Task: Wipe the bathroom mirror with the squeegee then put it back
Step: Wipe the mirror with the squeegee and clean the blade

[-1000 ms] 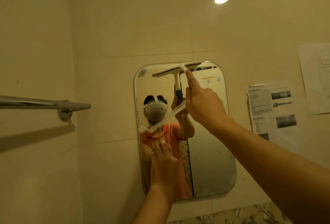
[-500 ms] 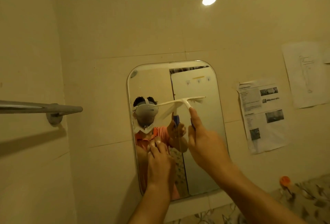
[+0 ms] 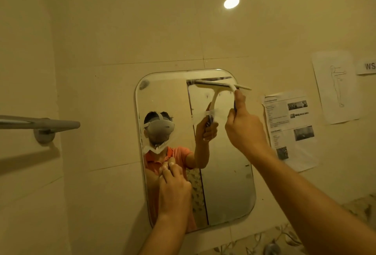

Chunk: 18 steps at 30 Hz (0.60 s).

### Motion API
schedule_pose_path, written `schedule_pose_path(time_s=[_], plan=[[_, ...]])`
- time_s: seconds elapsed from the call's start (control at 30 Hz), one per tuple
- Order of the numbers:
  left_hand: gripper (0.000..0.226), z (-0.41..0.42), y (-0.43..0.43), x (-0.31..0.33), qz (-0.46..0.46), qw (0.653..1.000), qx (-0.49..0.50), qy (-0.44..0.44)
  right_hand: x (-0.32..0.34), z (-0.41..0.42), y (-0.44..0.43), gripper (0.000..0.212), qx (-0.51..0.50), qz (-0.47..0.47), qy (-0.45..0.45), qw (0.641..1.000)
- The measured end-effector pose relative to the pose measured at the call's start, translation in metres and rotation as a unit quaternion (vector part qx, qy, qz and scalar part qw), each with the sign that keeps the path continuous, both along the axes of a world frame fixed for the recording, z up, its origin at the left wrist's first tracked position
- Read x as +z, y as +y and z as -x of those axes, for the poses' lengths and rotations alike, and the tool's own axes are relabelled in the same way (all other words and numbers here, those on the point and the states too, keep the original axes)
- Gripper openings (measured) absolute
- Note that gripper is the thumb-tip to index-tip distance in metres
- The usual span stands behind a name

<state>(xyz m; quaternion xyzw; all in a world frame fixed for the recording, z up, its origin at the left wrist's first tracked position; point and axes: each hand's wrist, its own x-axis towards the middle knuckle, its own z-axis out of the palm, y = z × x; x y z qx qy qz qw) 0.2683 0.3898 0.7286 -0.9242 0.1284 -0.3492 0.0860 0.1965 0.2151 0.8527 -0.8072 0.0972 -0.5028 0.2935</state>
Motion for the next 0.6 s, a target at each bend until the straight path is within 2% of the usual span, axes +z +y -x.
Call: schedule_pose_path(time_s=[0.13,0.33,0.43,0.6], plan=[[0.052,-0.002,0.0,-0.001,-0.002,1.0,0.0,-0.004,-0.053,-0.005,0.019,0.065,0.011,-0.023,-0.007,1.0],[0.051,0.001,-0.002,0.001,-0.008,1.0,0.005,-0.01,-0.107,0.005,0.036,0.071,0.019,-0.018,0.035,0.999],[0.049,0.004,-0.002,0.002,-0.006,1.0,0.002,-0.002,-0.097,0.015,0.026,0.067,0.053,-0.033,0.037,0.997],[0.048,0.009,-0.001,0.002,-0.008,1.0,-0.003,-0.026,-0.018,0.016,-0.013,0.056,0.062,-0.092,-0.069,0.992]])
